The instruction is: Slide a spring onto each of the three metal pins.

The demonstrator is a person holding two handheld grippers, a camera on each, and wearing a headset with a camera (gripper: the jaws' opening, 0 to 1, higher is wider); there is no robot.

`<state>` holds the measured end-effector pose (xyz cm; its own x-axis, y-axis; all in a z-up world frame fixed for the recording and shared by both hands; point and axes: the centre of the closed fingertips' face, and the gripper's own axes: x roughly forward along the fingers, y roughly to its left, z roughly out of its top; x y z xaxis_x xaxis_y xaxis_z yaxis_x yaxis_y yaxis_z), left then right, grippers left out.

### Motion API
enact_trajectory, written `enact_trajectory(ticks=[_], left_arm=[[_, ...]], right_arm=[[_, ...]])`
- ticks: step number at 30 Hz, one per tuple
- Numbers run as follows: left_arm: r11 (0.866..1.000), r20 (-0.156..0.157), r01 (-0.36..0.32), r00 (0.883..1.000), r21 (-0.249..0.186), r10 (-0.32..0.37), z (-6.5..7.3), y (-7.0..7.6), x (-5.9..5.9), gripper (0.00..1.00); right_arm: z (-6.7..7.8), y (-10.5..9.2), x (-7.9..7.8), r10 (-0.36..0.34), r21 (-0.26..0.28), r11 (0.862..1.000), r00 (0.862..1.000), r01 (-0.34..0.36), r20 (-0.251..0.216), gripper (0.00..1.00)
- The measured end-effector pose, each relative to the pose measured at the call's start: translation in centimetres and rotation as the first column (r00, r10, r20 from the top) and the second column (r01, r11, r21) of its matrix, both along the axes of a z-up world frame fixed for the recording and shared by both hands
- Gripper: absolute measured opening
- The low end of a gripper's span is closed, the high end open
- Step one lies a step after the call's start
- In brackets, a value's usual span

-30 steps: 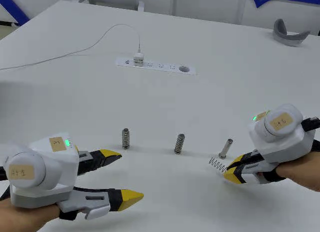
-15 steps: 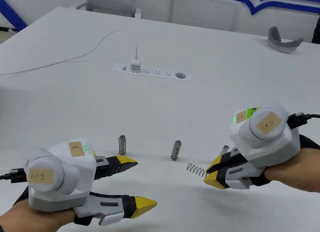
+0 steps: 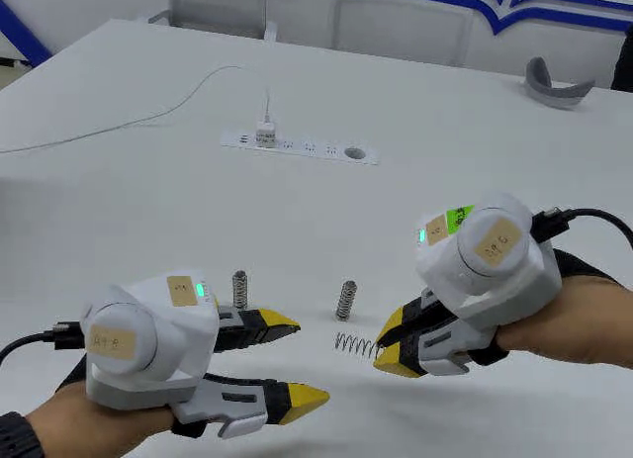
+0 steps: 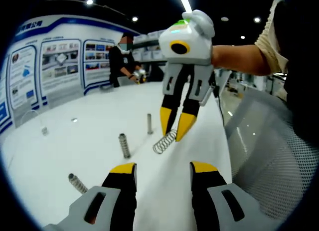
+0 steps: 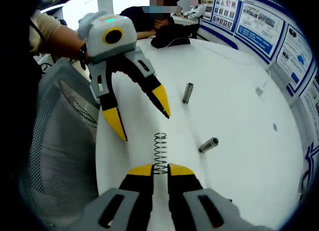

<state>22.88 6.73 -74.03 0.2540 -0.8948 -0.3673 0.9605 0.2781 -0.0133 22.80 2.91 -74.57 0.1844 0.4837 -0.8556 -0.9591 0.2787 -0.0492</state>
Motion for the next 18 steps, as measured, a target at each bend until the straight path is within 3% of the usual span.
enact_trajectory(ticks=[18], left_arm=[[0.997, 0.045, 0.075, 0.996, 0.015, -0.075, 0.2, -1.3, -0.9, 0.28]], right_arm=[[0.3, 1.7, -1.4, 0.154, -0.027, 0.988, 0.988, -0.154, -0.001, 0.12]])
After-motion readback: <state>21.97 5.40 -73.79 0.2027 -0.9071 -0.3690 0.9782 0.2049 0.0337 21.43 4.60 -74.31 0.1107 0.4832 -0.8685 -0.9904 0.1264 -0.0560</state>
